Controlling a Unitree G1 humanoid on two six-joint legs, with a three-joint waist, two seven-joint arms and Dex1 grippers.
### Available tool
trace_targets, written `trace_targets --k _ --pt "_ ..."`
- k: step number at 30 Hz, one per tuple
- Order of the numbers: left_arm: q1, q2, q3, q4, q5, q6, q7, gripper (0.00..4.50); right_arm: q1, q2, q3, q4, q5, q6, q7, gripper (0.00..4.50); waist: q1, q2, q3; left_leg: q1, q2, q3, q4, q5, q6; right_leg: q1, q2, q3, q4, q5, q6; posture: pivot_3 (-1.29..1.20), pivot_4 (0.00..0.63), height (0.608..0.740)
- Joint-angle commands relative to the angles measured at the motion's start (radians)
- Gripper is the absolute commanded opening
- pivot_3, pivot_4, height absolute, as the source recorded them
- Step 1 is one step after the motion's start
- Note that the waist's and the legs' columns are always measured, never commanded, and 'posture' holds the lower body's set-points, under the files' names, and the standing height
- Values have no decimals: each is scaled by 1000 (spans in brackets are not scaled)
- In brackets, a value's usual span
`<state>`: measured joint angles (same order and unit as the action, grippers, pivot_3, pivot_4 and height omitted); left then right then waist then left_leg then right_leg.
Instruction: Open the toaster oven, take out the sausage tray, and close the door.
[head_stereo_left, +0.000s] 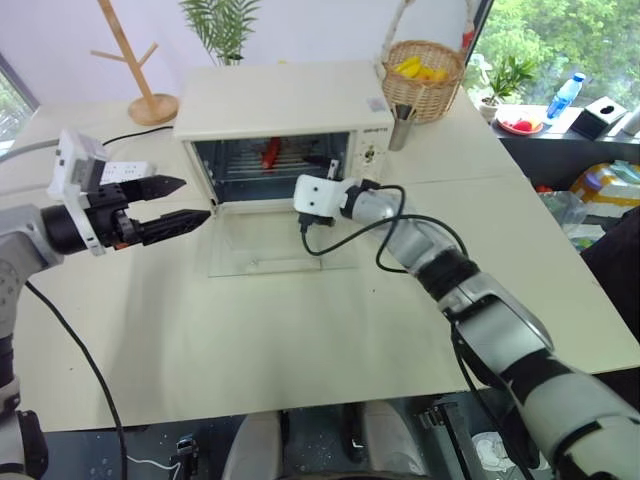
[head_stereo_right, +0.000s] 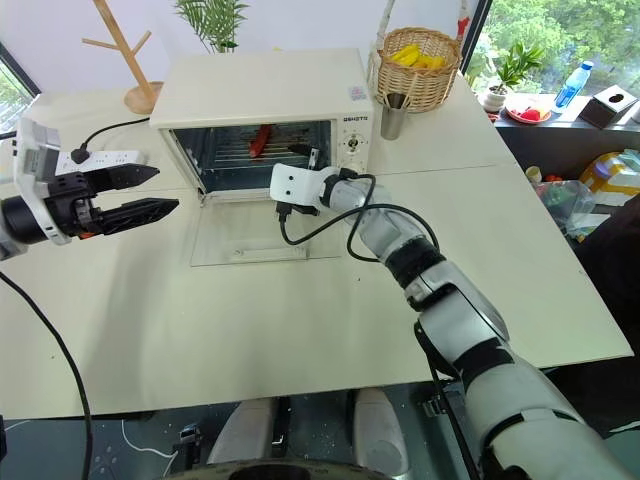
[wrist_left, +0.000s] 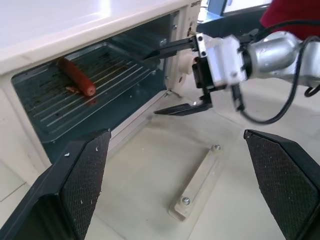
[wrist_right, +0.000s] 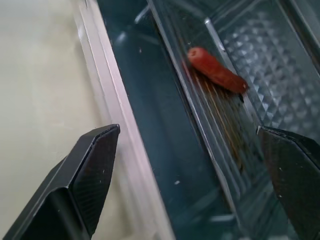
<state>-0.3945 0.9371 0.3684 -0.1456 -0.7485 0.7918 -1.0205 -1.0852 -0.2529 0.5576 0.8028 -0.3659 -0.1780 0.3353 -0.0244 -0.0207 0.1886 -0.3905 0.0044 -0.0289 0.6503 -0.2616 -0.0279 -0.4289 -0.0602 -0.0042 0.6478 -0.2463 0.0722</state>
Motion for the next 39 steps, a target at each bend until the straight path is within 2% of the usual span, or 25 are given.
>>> trace_targets --k 1,7,15,16,17,19,21,30,33,35,39 --pt "9 -1 32 -33 -10 -23 14 4468 -110 47 26 159 -99 -110 -120 4500 -5 0 0 0 0 0 -1 0 0 0 0 0 0 0 0 0 150 740" --pt "26 -8 42 -53 -21 -21 33 4468 -208 119 34 361 -179 -166 -228 4500 -21 0 0 0 1 -1 -2 0 -1 -1 -1 0 0 0 0 0 150 740" --pt "32 -12 38 -56 -21 -28 47 4468 -264 166 26 473 -225 -166 -280 4500 -22 0 0 0 1 -1 -2 1 -2 -1 -1 1 1 0 -1 0 150 740" --pt "30 -11 37 -53 -21 -29 47 4500 -268 169 24 479 -228 -167 -286 3958 -22 0 0 0 1 -1 -3 1 -2 -1 -1 1 1 0 -1 0 150 740" --pt "27 -10 35 -49 -20 -31 46 4500 -272 172 23 485 -232 -166 -291 3717 -22 0 0 0 1 -1 -3 2 -3 -1 -1 1 1 0 -1 0 150 740" --pt "23 -10 29 -42 -17 -36 46 4500 -276 175 23 493 -237 -164 -299 2562 -22 0 0 0 1 -1 -3 2 -4 -1 -1 1 1 1 -1 0 150 740" --pt "15 -10 21 -34 -13 -39 44 4500 -278 177 22 498 -243 -162 -307 1780 -22 0 0 0 1 -1 -3 2 -4 -1 -1 1 1 1 -1 0 150 740" --pt "-53 -13 -41 38 18 -65 22 4500 -269 178 18 500 -256 -165 -314 1780 -22 0 0 0 0 -1 -3 2 -5 -1 -1 1 1 1 -1 0 150 740" --pt "-87 -11 -68 85 37 -79 3 4500 -266 179 18 502 -256 -168 -308 912 -23 0 0 0 -1 -1 -3 3 -5 -1 0 0 1 1 -1 0 150 740" --pt "-123 -10 -90 139 50 -88 -15 4500 -267 181 17 505 -259 -165 -311 51 -23 0 0 0 -1 -1 -3 3 -5 -2 0 0 1 1 -1 0 150 740" --pt "-185 -9 -139 246 93 -113 -64 4500 -268 182 17 507 -270 -164 -312 51 -23 -1 0 0 -1 -1 -3 3 -5 -2 1 0 2 1 -1 0 150 740"
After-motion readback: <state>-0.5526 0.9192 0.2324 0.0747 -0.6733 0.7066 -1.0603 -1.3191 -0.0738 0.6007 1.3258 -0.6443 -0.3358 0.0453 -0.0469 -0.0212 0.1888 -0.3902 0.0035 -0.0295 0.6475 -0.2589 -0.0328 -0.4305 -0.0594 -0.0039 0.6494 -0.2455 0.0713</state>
